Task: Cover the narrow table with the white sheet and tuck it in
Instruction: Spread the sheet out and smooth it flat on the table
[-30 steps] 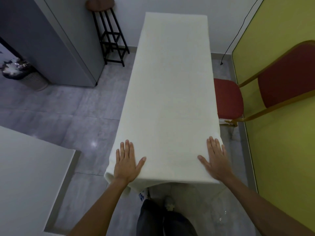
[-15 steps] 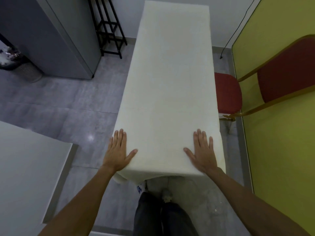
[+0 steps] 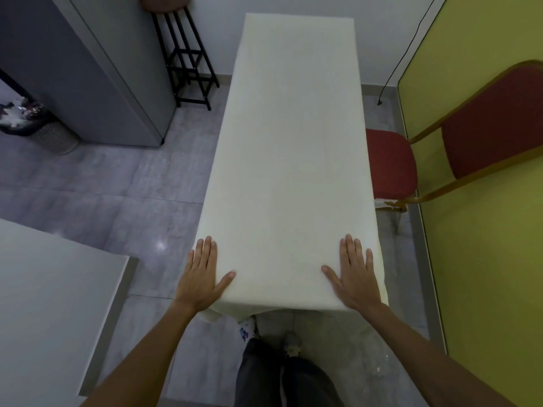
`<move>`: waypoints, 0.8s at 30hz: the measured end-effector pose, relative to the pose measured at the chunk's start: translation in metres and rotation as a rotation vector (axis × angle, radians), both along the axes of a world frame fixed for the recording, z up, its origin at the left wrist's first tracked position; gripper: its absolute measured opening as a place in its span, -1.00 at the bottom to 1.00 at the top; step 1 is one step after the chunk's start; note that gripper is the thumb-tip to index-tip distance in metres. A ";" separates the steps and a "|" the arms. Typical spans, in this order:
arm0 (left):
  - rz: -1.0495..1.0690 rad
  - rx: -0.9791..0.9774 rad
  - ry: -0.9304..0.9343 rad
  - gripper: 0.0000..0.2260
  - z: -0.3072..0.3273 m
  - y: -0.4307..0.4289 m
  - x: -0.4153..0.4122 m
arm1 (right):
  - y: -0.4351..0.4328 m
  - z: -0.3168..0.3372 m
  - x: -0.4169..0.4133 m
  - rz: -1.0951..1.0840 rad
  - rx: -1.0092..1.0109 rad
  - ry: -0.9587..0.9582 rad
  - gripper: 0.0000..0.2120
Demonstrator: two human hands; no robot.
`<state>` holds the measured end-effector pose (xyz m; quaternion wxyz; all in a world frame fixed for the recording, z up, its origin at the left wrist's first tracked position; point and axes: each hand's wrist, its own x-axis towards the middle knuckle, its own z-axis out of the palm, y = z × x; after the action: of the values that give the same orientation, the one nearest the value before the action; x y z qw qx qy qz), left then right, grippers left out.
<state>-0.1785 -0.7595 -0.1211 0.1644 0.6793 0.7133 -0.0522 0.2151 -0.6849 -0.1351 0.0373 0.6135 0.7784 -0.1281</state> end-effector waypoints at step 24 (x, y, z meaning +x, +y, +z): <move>0.074 0.073 -0.032 -0.18 0.010 0.017 -0.006 | 0.013 0.015 0.017 -0.387 0.018 0.229 -0.17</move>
<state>-0.1841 -0.7420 -0.1111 0.1527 0.6586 0.7368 -0.0088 0.2317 -0.6724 -0.1201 -0.0821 0.7333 0.6463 -0.1945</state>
